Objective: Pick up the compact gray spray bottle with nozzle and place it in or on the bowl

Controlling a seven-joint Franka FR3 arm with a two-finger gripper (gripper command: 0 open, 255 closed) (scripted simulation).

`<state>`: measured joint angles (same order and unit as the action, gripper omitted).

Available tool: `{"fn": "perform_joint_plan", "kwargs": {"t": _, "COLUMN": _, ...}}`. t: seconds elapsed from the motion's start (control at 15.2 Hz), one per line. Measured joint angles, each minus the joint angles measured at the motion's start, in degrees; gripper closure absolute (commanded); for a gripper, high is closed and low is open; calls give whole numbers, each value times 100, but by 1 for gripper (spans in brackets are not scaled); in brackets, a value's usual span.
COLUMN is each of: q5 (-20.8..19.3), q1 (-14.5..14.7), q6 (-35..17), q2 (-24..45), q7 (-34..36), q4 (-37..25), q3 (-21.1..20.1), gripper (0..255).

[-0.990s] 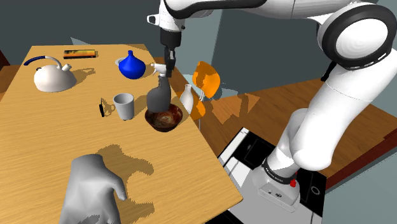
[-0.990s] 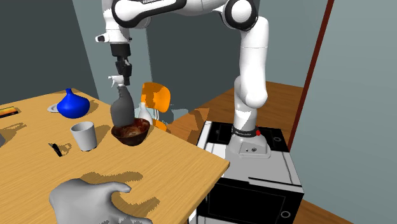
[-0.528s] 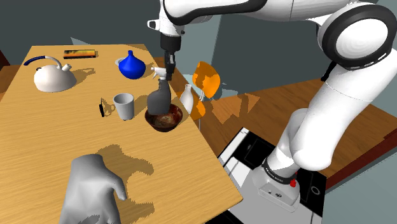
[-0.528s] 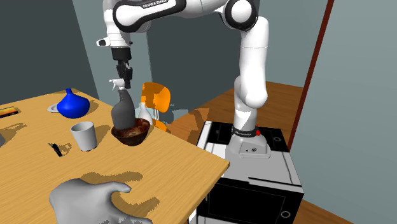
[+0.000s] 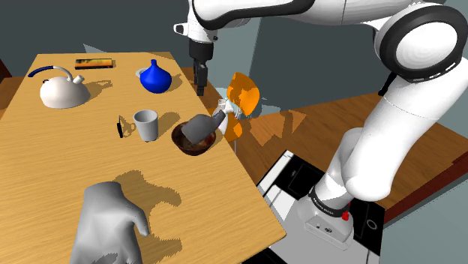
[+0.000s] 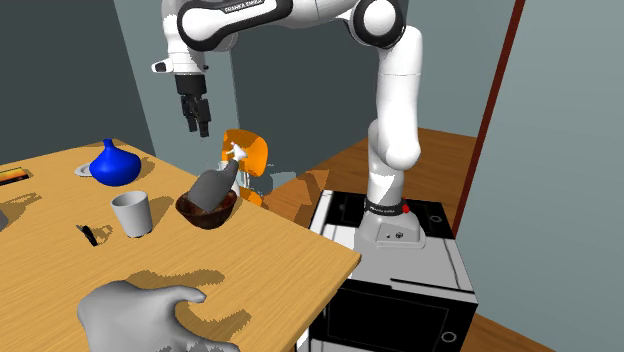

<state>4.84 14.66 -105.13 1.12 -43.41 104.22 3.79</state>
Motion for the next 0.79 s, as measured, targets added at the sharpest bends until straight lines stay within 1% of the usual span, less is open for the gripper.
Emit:
{"fn": "perform_joint_plan", "kwargs": {"t": 0.13, "q5": -3, "q1": -6, "q6": 88, "q2": -9, "q7": -4, "q4": -80, "q3": 5, "gripper": 0}}
{"fn": "perform_joint_plan", "kwargs": {"t": 0.33, "q5": -13, "q1": -8, "q6": 559, "q2": -31, "q7": 34, "q4": -536, "q3": 7, "gripper": 0}}
{"fn": "perform_joint_plan", "kwargs": {"t": 0.4, "q5": -12, "q1": -15, "q6": 638, "q2": -13, "q7": 25, "q4": -633, "q3": 14, "gripper": 0}}
{"fn": "perform_joint_plan", "kwargs": {"t": 0.79, "q5": -12, "q1": -26, "q6": 730, "q2": 8, "q7": 11, "q4": -736, "q3": 25, "gripper": 0}}
